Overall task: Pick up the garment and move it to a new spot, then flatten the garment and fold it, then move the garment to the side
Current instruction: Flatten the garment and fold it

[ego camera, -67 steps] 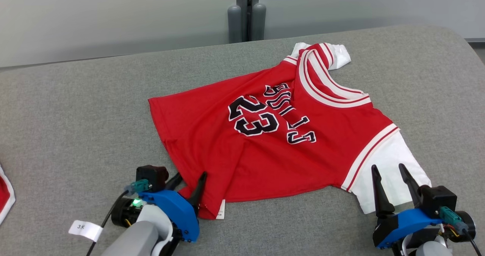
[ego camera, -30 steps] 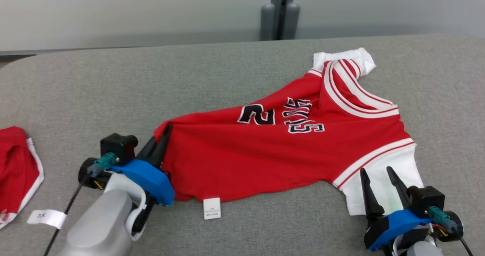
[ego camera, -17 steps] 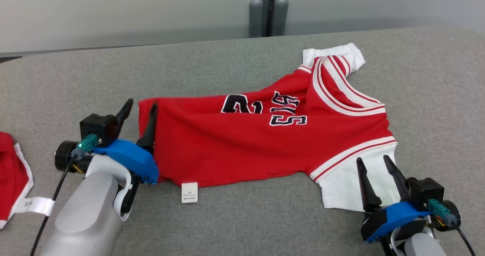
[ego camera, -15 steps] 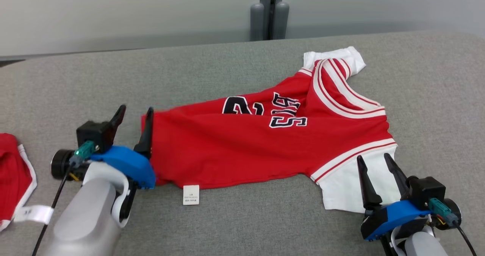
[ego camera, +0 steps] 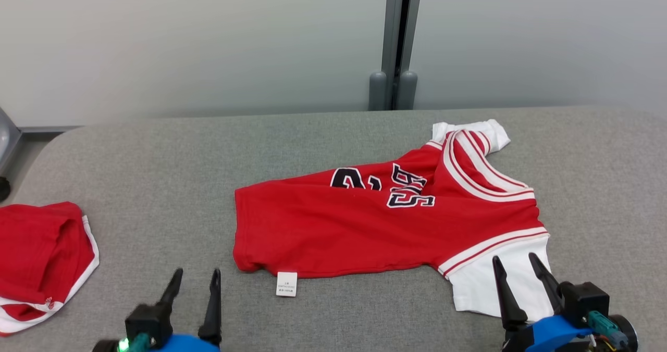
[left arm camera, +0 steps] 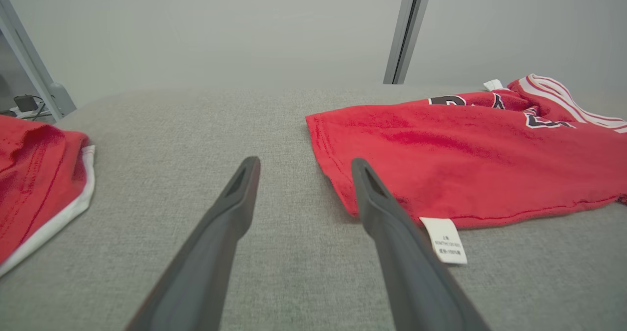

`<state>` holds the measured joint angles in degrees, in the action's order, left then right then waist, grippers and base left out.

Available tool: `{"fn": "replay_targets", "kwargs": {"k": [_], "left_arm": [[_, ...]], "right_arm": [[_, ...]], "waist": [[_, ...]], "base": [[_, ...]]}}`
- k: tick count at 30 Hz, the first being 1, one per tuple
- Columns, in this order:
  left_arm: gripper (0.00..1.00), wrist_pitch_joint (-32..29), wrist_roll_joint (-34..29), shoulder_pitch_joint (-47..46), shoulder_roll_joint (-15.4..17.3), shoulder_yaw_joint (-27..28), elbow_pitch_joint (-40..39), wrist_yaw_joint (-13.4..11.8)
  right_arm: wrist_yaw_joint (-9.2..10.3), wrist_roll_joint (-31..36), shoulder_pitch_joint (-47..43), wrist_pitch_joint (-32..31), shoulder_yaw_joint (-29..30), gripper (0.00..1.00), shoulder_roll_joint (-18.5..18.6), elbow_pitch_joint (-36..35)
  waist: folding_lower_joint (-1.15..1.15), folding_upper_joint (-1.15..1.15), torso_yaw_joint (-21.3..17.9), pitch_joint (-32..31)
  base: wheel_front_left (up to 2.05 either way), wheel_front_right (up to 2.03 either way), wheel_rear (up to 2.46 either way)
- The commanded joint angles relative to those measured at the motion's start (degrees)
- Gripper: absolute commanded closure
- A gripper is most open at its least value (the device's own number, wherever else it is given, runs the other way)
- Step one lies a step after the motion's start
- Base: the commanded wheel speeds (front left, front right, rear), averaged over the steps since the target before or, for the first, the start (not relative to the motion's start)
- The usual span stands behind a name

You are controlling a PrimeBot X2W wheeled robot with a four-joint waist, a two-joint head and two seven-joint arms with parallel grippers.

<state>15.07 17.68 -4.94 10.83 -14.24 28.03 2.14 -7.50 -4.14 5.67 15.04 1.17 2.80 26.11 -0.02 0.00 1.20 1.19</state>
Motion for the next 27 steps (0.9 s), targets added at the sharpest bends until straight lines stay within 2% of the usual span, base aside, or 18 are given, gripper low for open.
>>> {"fn": "replay_targets", "kwargs": {"k": [1,6,11,19,27], "left_arm": [[0.00,0.1,-1.2,1.5,-0.4,0.9,-1.1,0.4],[0.00,0.1,-4.2,7.6,-3.1,4.5,-3.5,0.8],[0.00,0.1,-6.6,9.2,-4.7,6.7,-3.9,1.9],[0.00,0.2,-8.5,5.6,-5.2,6.9,-0.2,4.3],[0.00,0.2,-6.8,-1.6,-4.0,5.6,6.6,5.5]], "right_arm": [[0.02,0.4,-1.1,0.2,0.3,0.00,0.2,0.2],[0.02,-0.1,-3.2,0.2,0.9,0.00,0.2,0.7],[0.02,0.0,-4.2,0.2,1.4,0.00,0.2,0.8],[0.02,-0.3,-2.6,0.2,0.3,0.00,0.2,0.7],[0.02,0.7,0.2,0.2,-0.4,0.00,0.2,-0.8]], "waist": [[0.02,0.00,-0.1,-0.8],[0.02,0.00,0.5,-2.2],[0.02,0.00,0.7,-2.8],[0.02,0.00,-0.2,-0.8],[0.02,0.00,-2.0,5.9]], "base": [[0.00,0.00,0.00],[0.00,0.00,0.00],[0.00,0.00,0.00],[0.00,0.00,0.00],[0.00,0.00,0.00]]}}
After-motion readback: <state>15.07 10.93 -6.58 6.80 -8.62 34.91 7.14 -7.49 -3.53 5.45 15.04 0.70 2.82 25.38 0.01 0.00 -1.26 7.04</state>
